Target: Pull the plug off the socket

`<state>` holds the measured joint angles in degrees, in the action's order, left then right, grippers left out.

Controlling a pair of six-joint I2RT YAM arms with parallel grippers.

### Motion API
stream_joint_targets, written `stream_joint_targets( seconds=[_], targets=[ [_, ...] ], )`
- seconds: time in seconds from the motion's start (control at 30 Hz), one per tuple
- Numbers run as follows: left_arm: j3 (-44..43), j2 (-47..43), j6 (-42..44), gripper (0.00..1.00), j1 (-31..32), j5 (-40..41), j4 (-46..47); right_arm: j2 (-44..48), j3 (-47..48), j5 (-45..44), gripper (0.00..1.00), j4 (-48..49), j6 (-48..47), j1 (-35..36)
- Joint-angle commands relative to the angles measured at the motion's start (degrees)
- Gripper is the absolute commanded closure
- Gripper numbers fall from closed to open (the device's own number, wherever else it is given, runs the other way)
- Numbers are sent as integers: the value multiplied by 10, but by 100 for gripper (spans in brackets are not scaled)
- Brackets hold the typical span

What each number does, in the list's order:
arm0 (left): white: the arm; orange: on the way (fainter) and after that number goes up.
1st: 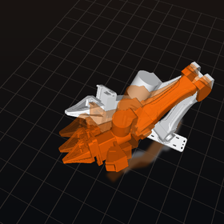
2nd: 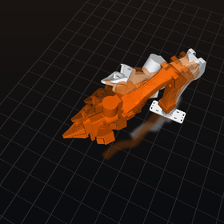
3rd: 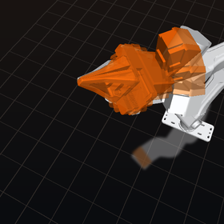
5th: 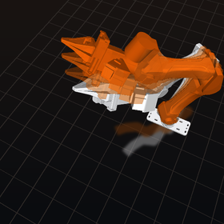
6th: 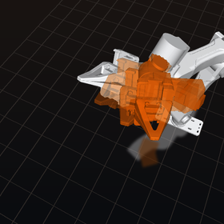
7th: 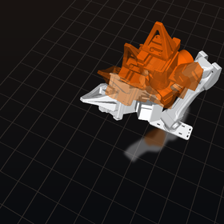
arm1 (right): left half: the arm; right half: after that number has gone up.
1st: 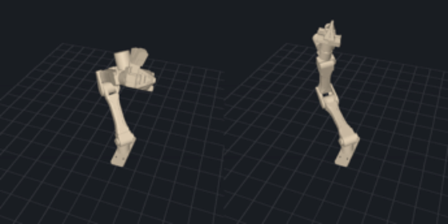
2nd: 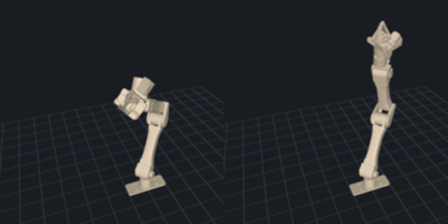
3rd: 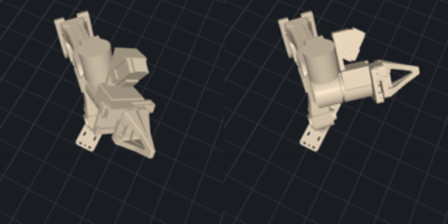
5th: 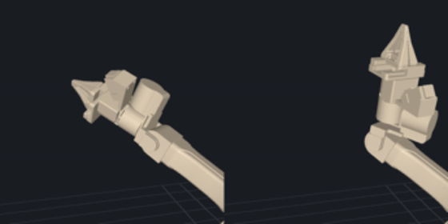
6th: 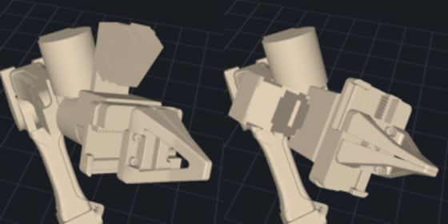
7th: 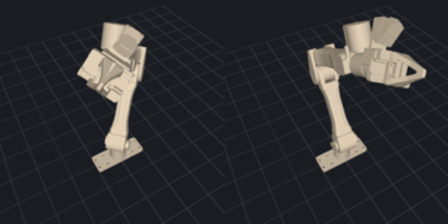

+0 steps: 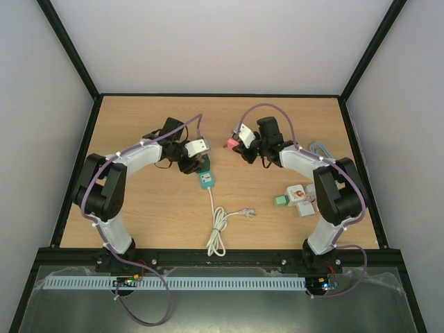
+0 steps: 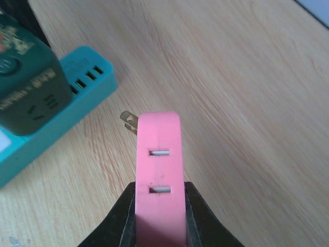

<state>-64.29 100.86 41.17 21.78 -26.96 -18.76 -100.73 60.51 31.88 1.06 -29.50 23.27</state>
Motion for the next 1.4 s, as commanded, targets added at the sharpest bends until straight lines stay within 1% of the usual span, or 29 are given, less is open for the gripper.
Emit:
stream_joint_targets(
  seconds=[0.0, 0.13, 0.17, 0.23, 0.27, 0.3, 0.33, 0.47, 0.67, 0.77, 0.93, 1.1, 1.2, 1.27, 1.37],
  targets=[
    [-45, 13, -29, 41, -11, 5, -67, 49, 16, 30, 98, -39, 5, 1],
    [-80, 2, -37, 29, -18, -17, -93, 75, 22, 46, 98, -62, 13, 1],
    [-87, -1, -39, 24, -19, -22, -100, 82, 23, 50, 98, -68, 15, 1],
    [-107, -7, -39, 11, -19, -34, -127, 97, 26, 60, 98, -78, 18, 1],
    [-115, -9, -35, 6, -19, -41, -139, 106, 27, 64, 98, -83, 21, 0],
    [-123, -13, -34, 2, -19, -45, -149, 114, 28, 69, 98, -88, 23, 1],
    [-127, -17, -34, 1, -20, -48, -155, 121, 31, 76, 98, -94, 24, 1],
    [-137, -50, -21, 0, -29, -76, -185, 151, 46, 106, 98, -124, 27, 0],
    [-160, -127, 67, 2, -56, -206, -300, 212, 51, 199, 95, -174, 25, 0],
    [-155, -170, 78, 5, -58, -218, -321, 243, 45, 261, 94, -182, 27, 0],
    [-145, -234, 70, 10, -58, -236, -327, 271, 45, 315, 93, -196, 31, 0],
    [-133, -291, 14, 11, -57, -270, -292, 282, 55, 380, 90, -252, 0, 2],
    [-134, -310, -33, 13, -56, -300, -276, 288, 58, 407, 90, -266, 2, 5],
    [-132, -317, -79, 17, -49, -316, -256, 290, 60, 434, 90, -271, 12, 13],
    [-115, -318, -182, 28, -31, -333, -198, 292, 64, 446, 91, -271, 26, 38]
  ],
)
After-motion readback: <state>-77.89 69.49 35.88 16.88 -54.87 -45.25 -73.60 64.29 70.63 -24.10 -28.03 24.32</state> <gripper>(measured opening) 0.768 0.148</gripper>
